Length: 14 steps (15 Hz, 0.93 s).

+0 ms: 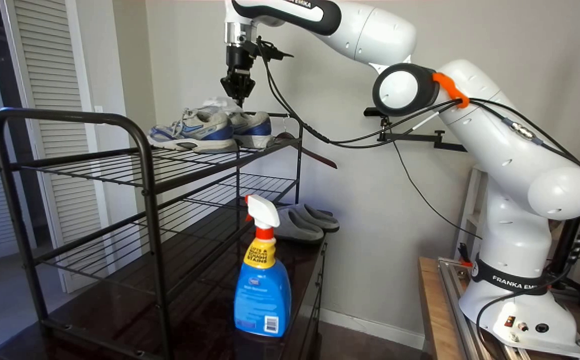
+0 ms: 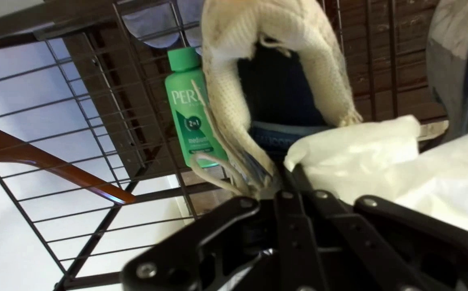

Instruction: Pick up the napkin and put it in the shoe

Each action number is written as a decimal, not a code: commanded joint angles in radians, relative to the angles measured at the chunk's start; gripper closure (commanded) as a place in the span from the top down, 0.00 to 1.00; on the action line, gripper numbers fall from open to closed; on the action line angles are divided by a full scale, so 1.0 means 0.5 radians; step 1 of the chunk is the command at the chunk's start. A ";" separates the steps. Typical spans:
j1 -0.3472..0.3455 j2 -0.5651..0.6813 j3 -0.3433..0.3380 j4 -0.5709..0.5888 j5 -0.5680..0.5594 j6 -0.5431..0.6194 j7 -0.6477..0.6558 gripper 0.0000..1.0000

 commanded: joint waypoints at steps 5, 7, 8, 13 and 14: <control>0.095 0.054 -0.078 0.069 -0.225 -0.015 -0.082 0.00; 0.087 0.048 -0.040 0.071 -0.195 0.134 -0.186 0.00; 0.079 0.040 -0.018 0.062 -0.170 0.231 -0.245 0.00; 0.052 0.022 0.090 0.048 -0.080 0.657 -0.488 0.00; 0.058 0.008 0.112 0.040 -0.074 0.689 -0.574 0.00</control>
